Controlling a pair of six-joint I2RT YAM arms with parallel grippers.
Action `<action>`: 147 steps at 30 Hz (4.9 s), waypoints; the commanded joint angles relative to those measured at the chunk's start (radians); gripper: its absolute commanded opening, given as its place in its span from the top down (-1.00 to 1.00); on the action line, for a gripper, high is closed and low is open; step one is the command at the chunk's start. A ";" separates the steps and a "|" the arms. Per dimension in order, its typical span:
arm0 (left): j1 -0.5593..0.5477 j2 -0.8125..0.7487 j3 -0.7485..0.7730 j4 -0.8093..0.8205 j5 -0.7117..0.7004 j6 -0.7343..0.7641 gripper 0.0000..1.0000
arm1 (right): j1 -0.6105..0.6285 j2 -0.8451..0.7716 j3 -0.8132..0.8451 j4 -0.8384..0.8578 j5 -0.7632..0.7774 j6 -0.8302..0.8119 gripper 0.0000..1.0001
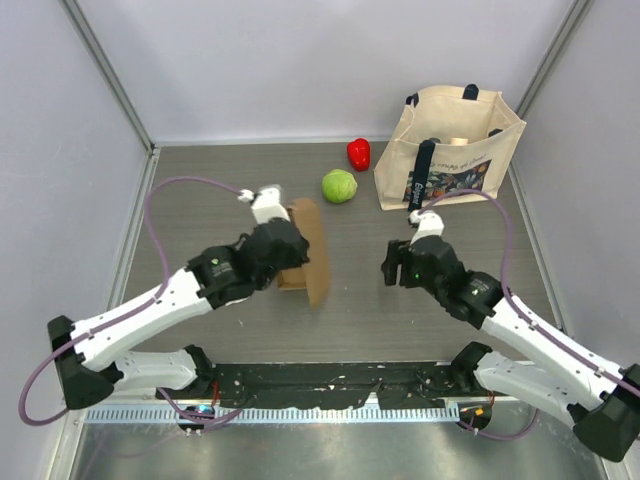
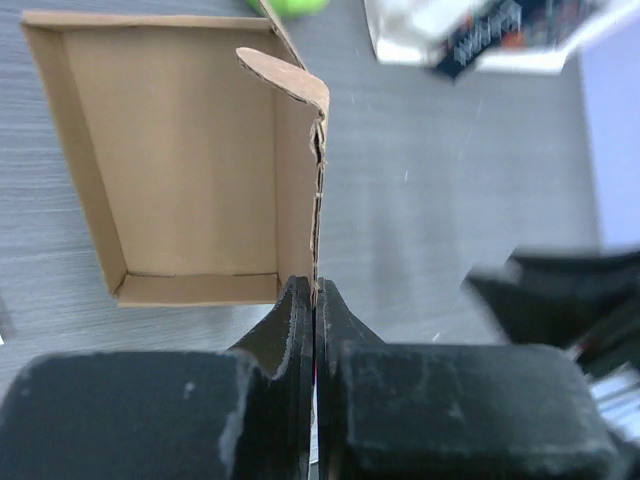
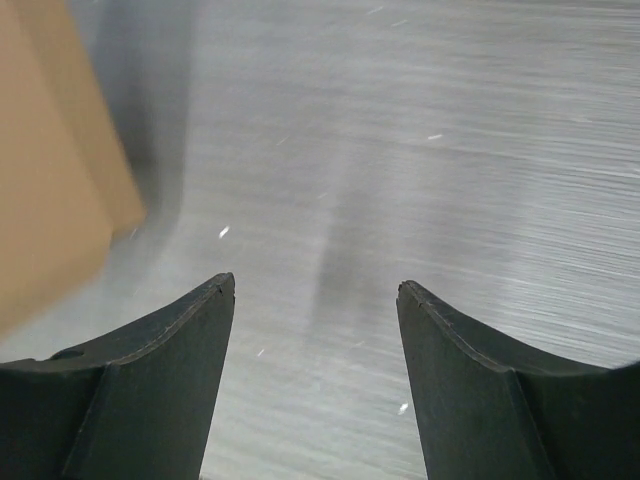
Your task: Fold the paper box
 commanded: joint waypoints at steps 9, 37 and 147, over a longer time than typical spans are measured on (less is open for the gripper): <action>0.377 0.071 0.249 -0.465 0.183 -0.743 1.00 | 0.471 0.084 -0.066 0.394 0.032 -0.188 -0.43; 0.472 0.119 0.185 -0.484 0.291 -0.819 0.54 | 0.636 0.353 0.069 0.741 0.428 -0.458 0.73; 0.887 0.255 -0.232 -0.398 0.533 -0.417 -0.75 | 0.251 -0.028 -0.117 0.507 -0.079 -0.313 0.98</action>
